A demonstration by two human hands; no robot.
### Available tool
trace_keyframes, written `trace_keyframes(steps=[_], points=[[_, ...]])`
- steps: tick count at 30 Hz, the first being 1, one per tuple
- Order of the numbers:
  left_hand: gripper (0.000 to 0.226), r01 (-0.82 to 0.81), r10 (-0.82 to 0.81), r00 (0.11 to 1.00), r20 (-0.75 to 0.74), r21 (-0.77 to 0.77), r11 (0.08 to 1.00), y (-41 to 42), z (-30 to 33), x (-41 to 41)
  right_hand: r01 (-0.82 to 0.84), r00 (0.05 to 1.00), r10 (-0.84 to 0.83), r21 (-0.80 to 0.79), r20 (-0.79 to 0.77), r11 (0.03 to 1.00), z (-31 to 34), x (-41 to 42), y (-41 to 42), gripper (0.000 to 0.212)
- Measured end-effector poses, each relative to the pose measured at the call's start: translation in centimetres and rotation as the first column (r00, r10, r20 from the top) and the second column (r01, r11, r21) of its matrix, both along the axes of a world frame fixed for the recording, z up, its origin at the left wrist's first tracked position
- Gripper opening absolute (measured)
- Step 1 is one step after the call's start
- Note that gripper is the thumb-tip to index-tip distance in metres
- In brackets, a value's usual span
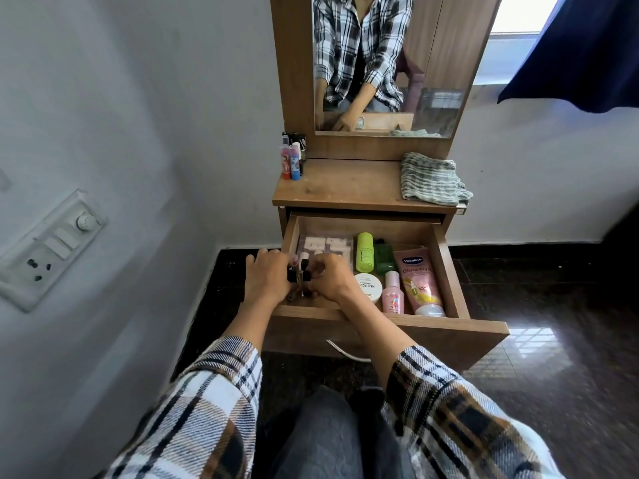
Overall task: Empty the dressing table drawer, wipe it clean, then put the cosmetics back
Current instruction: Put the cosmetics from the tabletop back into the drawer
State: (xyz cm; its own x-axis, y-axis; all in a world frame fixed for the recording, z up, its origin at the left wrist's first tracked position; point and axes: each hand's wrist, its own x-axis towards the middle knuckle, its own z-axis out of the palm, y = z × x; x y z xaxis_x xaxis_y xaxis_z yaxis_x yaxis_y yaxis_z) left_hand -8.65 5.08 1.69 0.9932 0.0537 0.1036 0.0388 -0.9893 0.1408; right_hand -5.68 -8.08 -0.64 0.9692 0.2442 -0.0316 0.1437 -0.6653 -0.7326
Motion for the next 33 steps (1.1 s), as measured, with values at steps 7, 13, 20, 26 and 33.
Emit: trace_keyframes(steps=[7, 13, 20, 26, 33], points=[[0.036, -0.01, 0.018, 0.998, 0.063, -0.123, 0.992, -0.4, 0.5, -0.8, 0.038, 0.997, -0.04, 0.038, 0.064, 0.999, 0.6, -0.8, -0.2, 0.027], [0.024, 0.139, -0.074, 0.966, 0.249, -0.256, 0.957, 0.1, 1.7, -2.0, 0.007, 0.967, -0.04, 0.131, 0.251, 0.991, 2.8, -1.7, -0.8, 0.024], [0.015, 0.212, -0.01, 0.883, 0.47, -0.379, 0.901, 1.6, 3.5, -0.1, -0.055, 0.965, -0.011, 0.242, 0.263, 0.969, 6.3, 0.5, -0.3, 0.026], [0.031, 0.091, 0.222, 0.869, 0.443, -0.583, 0.807, 2.0, 4.2, 6.3, 0.055, 0.975, -0.141, 0.425, 0.174, 0.903, 8.4, 5.9, 1.2, 0.036], [0.049, 0.049, 0.305, 0.888, 0.345, -0.731, 0.681, 1.7, 3.5, 13.5, 0.227, 0.964, -0.266, 0.56, -0.012, 0.797, 7.6, 12.7, 3.5, 0.044]])
